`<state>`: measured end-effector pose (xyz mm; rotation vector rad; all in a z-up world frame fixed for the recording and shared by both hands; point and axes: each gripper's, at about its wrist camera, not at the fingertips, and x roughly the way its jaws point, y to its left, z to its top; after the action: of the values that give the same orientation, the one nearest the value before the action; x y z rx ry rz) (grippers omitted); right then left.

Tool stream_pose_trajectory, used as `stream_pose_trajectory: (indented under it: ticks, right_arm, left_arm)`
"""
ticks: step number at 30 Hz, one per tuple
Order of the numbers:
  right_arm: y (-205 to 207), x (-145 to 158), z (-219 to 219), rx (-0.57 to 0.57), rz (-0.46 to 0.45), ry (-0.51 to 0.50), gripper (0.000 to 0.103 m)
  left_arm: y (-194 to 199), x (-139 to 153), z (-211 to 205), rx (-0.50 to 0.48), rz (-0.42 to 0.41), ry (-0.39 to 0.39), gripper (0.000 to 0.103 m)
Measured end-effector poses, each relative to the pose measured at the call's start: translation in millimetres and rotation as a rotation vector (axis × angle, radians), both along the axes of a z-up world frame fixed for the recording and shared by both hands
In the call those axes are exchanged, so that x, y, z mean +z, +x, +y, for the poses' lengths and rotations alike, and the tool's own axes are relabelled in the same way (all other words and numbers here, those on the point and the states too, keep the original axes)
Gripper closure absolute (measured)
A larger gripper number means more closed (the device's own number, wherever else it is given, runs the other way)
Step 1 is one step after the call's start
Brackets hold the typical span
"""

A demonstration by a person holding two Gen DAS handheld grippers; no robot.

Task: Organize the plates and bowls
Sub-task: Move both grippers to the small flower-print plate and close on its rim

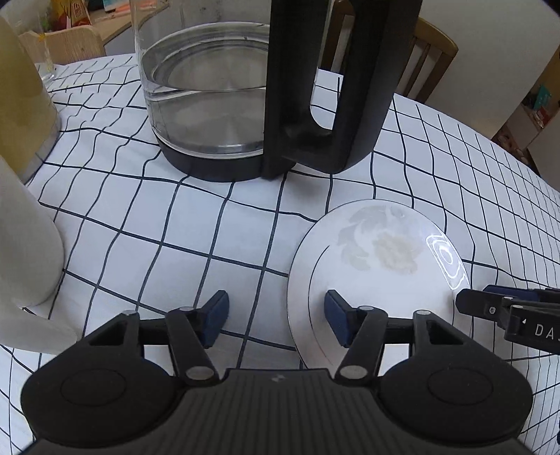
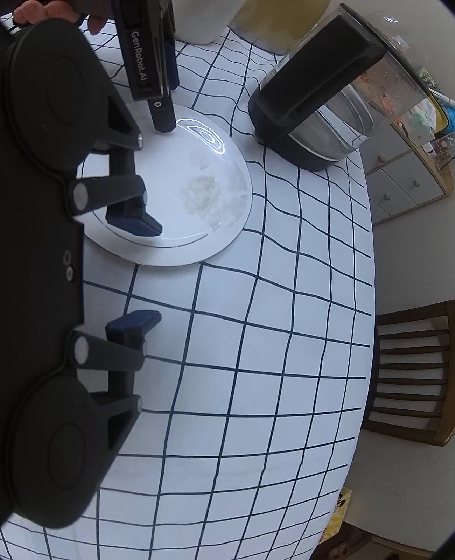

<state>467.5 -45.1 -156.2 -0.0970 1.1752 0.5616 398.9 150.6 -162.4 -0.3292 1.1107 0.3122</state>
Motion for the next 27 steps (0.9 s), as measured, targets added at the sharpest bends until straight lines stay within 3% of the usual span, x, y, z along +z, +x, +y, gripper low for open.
stream_pose_trajectory:
  ticks: [4, 11, 20, 27]
  right_arm:
    - [0, -2, 1, -0.003, 0.017, 0.019, 0.07]
    - [-1, -7, 3, -0.015, 0.045, 0.047, 0.085]
    - [-3, -8, 0, -0.052, 0.06, 0.069, 0.092]
    - [-3, -3, -2, -0.069, 0.049, 0.094, 0.094]
  left_arm:
    - [0, 3, 3, 0.008, -0.015, -0.031, 0.064]
    - [3, 9, -3, -0.013, -0.039, -0.06, 0.082]
    - [1, 8, 2, 0.021, -0.04, -0.072, 0.093]
    - [-3, 11, 2, 0.024, -0.055, -0.059, 0.093]
